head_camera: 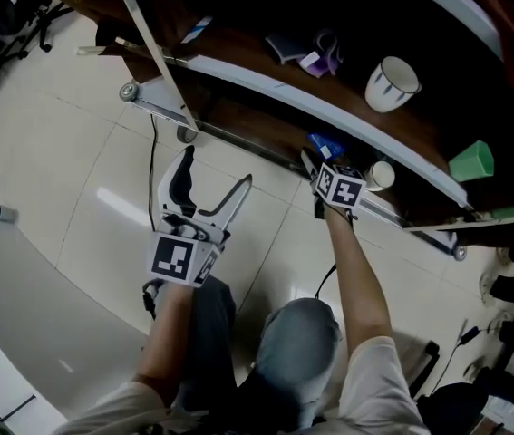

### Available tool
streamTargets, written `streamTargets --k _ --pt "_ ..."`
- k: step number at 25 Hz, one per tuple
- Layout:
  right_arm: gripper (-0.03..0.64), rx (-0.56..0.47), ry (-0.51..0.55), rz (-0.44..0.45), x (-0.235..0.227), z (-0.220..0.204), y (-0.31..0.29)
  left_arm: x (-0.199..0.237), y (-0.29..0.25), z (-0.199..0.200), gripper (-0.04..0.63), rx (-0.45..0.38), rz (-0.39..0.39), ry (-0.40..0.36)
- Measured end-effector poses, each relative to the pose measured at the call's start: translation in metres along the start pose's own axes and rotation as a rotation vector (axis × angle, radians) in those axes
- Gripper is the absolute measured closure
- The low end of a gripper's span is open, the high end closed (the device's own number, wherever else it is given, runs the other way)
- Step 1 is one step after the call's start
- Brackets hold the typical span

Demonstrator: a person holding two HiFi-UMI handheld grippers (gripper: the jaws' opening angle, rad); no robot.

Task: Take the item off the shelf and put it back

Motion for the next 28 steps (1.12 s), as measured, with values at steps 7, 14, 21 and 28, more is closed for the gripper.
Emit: streamTargets --k 7,14,21,28 --pt "0.091 0.121 -0.145 -0.155 -0.038 -0.015 -0.051 -0.003 0.008 0.007 0.186 -0.029 0.017 0.026" --pt "0.106 0.17 0.041 -0.241 -0.039 -0.023 -0.075 -0.01 0.004 -0.009 0.186 0.021 -0.022 0.005" --pt "0.162 0.16 0.068 -0.248 -0.034 -0.013 -0.077 -0.005 0.002 -0.022 0.186 0.031 -0.024 -0.012" --pt "0.398 0.161 0.196 -0.262 -0.03 -0.009 -0.072 -0.006 0.002 -0.022 0.186 0.018 -0.018 0.005"
Point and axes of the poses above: the fingertips, and each gripper's own axes: y backward along the fingers, x to its left, z out of its top, the point moved 4 cm from there along y, backward along the fingers, and after that the axes turned 11 degrees about -z, right-handed, at the moved point
